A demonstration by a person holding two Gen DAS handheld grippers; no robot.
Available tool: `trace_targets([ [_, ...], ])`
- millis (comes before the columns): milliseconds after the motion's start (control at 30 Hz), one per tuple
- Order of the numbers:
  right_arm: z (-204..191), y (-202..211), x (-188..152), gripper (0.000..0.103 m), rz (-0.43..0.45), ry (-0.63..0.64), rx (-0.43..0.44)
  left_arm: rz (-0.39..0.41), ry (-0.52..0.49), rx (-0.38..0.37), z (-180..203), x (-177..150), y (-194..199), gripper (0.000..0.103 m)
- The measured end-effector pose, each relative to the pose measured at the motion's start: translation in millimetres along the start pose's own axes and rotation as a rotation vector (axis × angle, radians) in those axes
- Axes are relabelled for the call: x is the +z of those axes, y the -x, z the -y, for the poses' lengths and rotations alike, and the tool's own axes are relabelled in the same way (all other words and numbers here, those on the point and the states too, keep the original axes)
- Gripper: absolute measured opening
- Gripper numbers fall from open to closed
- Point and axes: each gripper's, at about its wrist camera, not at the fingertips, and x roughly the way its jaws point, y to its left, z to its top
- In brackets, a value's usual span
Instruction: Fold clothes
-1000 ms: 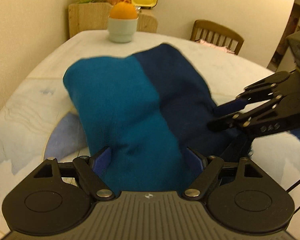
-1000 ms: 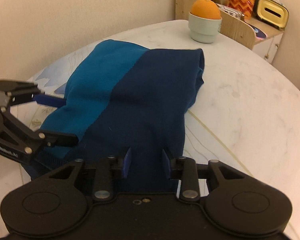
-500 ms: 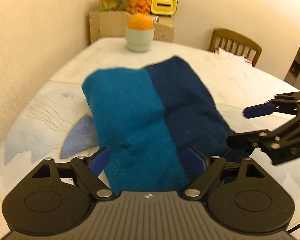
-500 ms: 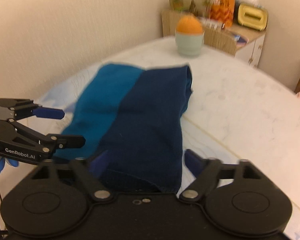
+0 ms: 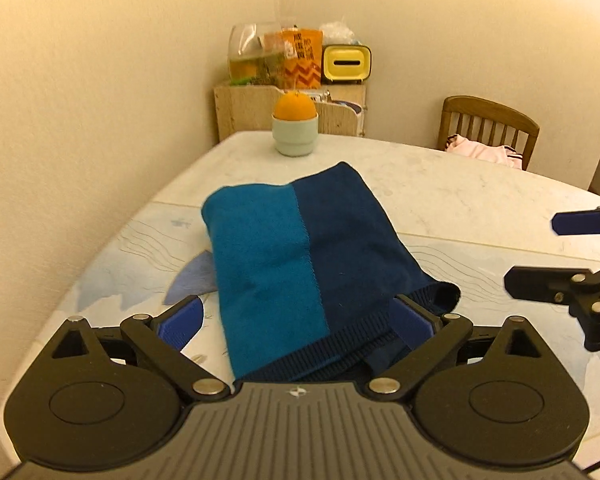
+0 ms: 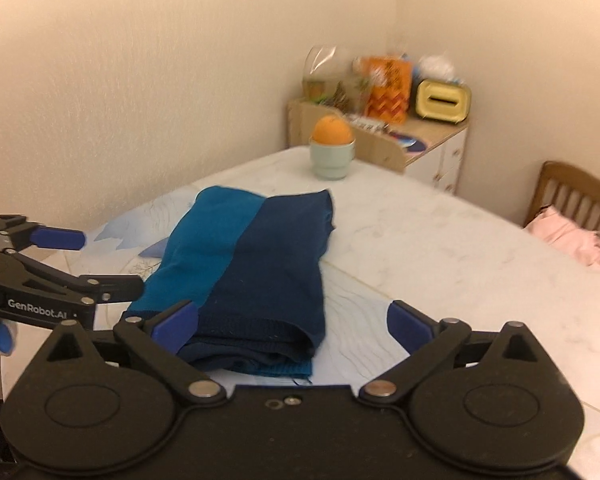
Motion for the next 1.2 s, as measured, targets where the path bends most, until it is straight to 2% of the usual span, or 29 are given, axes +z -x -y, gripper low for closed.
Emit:
trace_targets([
  [133, 2.4, 20.7, -6.0, 0.103, 0.008, -0.03, -0.03, 0.005, 0.018, -0.027, 5.4, -4.1, 17.8, 0.1],
  [267, 4.2, 36.7, -15.8, 0.103, 0.006, -0.054, -0.052, 0.006, 0.036, -0.015, 9.7, -8.3, 29.4, 0.1],
  [467, 4.3, 53.3, -32.1, 0.103, -0.011, -0.08, -0.074, -0.031, 0.052, -0.021, 16.3, -22.0, 39.0, 0.1],
  [700, 3.0, 62.7, -40.9, 0.103, -0.038, -0.074, -0.069, -0.07, 0.067, -0.02, 22.6, -37.2, 42.5, 0.1],
  [1200, 7.9, 68.6, -42.2, 0.103, -0.046, -0.085, -0.057, -0.073, 0.091, 0.028, 23.3, -35.1, 47.2, 0.1],
])
